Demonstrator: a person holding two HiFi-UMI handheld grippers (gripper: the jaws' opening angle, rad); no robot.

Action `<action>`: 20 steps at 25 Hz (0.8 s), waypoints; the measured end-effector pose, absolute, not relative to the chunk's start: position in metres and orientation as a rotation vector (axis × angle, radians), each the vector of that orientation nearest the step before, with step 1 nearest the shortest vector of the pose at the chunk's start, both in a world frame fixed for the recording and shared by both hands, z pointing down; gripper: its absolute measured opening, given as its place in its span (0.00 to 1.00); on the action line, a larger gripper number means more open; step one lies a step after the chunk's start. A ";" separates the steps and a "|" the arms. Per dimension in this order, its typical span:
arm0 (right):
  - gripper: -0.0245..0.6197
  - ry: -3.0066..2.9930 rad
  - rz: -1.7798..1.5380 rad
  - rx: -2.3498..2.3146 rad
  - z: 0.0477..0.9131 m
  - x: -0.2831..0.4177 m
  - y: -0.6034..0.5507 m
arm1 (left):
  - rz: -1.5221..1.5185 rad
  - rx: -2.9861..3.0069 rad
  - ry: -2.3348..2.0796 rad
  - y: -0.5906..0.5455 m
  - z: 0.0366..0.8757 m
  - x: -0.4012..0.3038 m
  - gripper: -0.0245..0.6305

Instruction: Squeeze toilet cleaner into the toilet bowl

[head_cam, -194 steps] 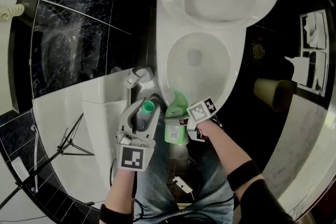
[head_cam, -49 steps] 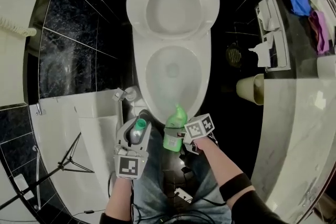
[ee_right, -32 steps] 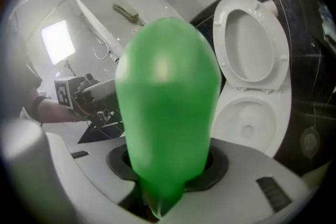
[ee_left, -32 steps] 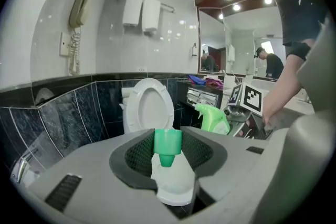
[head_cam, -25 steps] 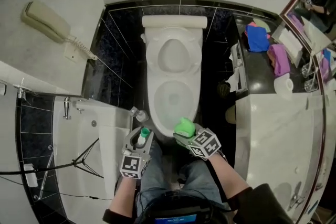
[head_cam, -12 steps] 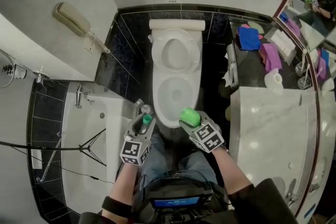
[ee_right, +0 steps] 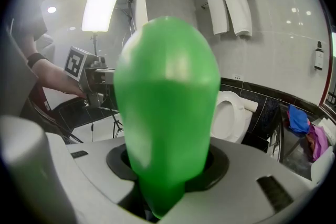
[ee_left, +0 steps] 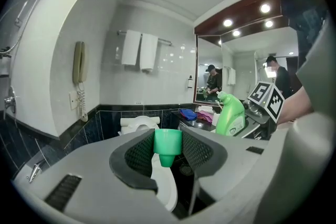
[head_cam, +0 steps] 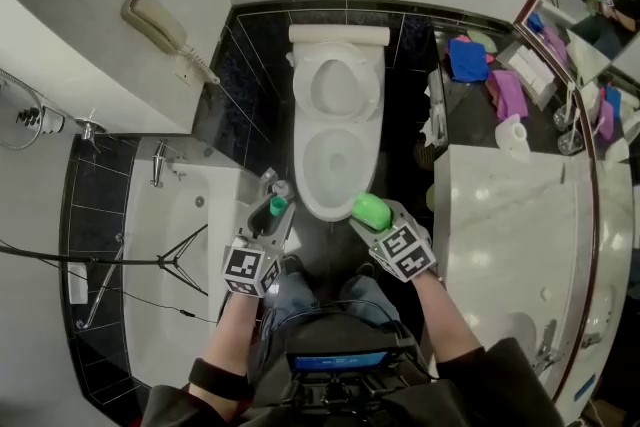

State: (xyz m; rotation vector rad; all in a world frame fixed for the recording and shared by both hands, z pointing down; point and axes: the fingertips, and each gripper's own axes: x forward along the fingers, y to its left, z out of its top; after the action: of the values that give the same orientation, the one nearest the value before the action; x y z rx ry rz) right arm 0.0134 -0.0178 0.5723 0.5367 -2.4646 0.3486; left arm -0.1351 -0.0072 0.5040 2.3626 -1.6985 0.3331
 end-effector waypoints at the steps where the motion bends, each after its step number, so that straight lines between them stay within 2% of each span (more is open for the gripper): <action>1: 0.34 -2.462 0.346 0.544 0.568 0.013 -0.016 | 0.325 2.367 -1.690 -0.007 0.499 -0.138 0.28; 20: 0.35 -2.385 0.374 0.649 0.568 -0.016 0.008 | 0.416 2.478 -1.587 0.029 0.493 -0.198 0.28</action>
State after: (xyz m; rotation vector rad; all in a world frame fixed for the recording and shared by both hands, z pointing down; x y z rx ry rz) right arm -0.0157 0.0081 0.5683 0.6494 -2.3851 0.3741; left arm -0.1981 0.0294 0.4928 2.4776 -1.5874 0.4163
